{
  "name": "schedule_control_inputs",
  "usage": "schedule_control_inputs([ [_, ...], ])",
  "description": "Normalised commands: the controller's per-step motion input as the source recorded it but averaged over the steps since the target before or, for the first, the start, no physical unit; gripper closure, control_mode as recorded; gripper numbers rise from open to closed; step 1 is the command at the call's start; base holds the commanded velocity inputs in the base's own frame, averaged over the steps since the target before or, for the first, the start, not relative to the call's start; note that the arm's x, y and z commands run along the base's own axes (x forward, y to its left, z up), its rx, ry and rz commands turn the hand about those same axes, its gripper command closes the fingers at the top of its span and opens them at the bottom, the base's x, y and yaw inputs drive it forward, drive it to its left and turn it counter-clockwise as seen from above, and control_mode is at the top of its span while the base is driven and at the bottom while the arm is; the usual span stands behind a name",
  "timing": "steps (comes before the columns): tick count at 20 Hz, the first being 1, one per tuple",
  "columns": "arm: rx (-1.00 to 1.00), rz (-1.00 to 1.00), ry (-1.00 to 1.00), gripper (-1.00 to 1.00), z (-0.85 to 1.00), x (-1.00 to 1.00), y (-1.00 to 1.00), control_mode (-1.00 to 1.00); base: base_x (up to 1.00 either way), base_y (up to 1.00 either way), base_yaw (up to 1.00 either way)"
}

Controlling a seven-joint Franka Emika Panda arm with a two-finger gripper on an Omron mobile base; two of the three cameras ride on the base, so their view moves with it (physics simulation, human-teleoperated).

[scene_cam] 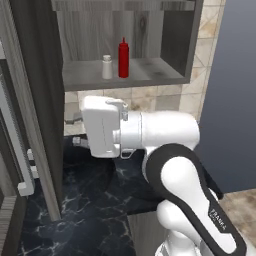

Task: Move the ketchup and shaker from the cabinet to the dining counter.

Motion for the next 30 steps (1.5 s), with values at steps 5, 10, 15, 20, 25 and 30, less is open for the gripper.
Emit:
schedule_control_inputs([
  [5, -0.08, 0.00, -0.02, -1.00, -0.06, -0.02, -0.99, -1.00, 0.00, 0.00, 0.00],
  [10, -0.10, 0.00, -0.02, -1.00, -0.08, 0.02, -0.78, -1.00, 0.00, 0.00, 0.00],
  [15, -0.26, -0.05, -0.04, -1.00, -0.09, 0.20, -0.48, -1.00, 0.00, 0.00, 0.00],
  [20, -0.45, -0.12, -0.07, -1.00, 0.00, 0.37, -0.36, -1.00, 0.00, 0.00, 0.00],
  [25, -0.39, -0.16, -0.05, -1.00, -0.05, 0.28, -0.52, -1.00, 0.00, 0.00, 0.00],
  [30, -0.28, -0.13, -0.05, -1.00, -0.27, 0.19, -0.56, -1.00, 0.00, 0.00, 0.00],
])
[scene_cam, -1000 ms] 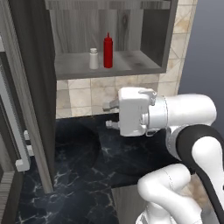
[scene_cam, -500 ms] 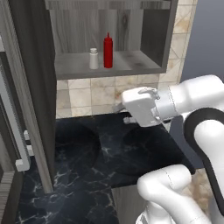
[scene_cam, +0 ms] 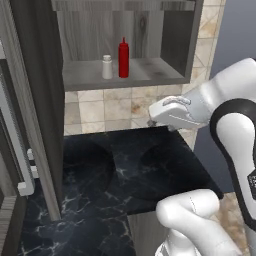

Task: Move the ketchup and shaker from the cabinet to the dining counter.

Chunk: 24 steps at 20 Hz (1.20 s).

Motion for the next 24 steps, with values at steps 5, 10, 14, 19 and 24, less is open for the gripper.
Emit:
schedule_control_inputs([
  [5, -0.28, -0.10, -0.10, -1.00, -0.26, 0.08, -0.47, -1.00, 0.00, 0.00, 0.00],
  [10, -0.25, -0.07, -0.10, -1.00, -0.15, 0.00, -0.37, -1.00, 0.00, 0.00, 0.00],
  [14, -0.16, -0.04, -0.21, -1.00, -0.01, 0.00, -0.20, -1.00, 0.00, 0.00, 0.00],
  [19, -0.01, -0.01, -0.27, -1.00, 0.14, 0.01, -0.05, -1.00, 0.00, 0.00, 0.00],
  [24, 0.00, 0.00, -0.16, -1.00, 0.26, 0.14, -0.05, -1.00, 0.00, 0.00, 0.00],
])
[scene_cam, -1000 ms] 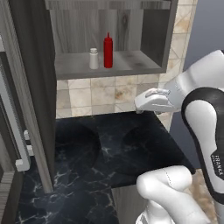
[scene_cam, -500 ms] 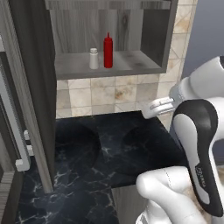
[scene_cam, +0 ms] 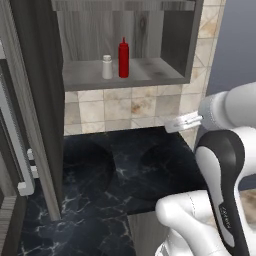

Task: Move the ketchup and shaker from the cabinet to the dining counter.

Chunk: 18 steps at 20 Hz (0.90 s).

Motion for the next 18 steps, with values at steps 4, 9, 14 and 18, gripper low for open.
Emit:
schedule_control_inputs([
  [4, 0.00, 0.00, -0.02, -1.00, 0.39, 0.21, 0.00, -1.00, 0.00, 0.00, 0.00],
  [9, 0.00, 0.00, 0.00, -1.00, 0.30, 0.27, 0.00, -1.00, 0.00, 0.00, 0.00],
  [14, 0.00, 0.00, 0.00, -1.00, 0.13, 0.32, 0.00, -1.00, 0.00, 0.00, 0.00],
  [18, 0.00, 0.00, -0.05, -1.00, 0.04, 0.26, 0.00, -1.00, 0.00, 0.00, 0.00],
])
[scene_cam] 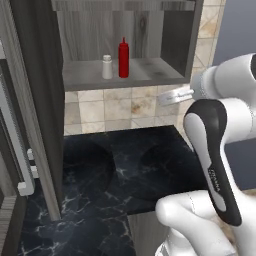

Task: Move the ketchup and shaker from the cabinet to the dining counter.

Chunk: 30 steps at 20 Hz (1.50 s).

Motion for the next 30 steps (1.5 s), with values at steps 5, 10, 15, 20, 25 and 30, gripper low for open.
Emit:
schedule_control_inputs([
  [5, 0.00, 0.00, -0.09, -1.00, 0.05, 0.29, 0.03, -1.00, 0.00, 0.00, 0.00],
  [10, 0.00, 0.00, -0.03, -1.00, 0.16, 0.26, 0.02, -1.00, 0.00, 0.00, 0.00],
  [15, 0.00, 0.00, 0.00, -1.00, 0.30, 0.25, 0.05, -1.00, 0.00, 0.00, 0.00],
  [20, 0.00, 0.00, 0.00, -1.00, 0.15, 0.24, 0.17, -1.00, 0.00, 0.00, 0.00],
  [25, 0.00, 0.00, 0.00, -1.00, 0.00, 0.26, 0.26, -1.00, 0.00, 0.00, 0.00],
  [30, 0.00, 0.00, 0.00, -1.00, 0.00, 0.32, 0.19, -1.00, 0.00, 0.00, 0.00],
])
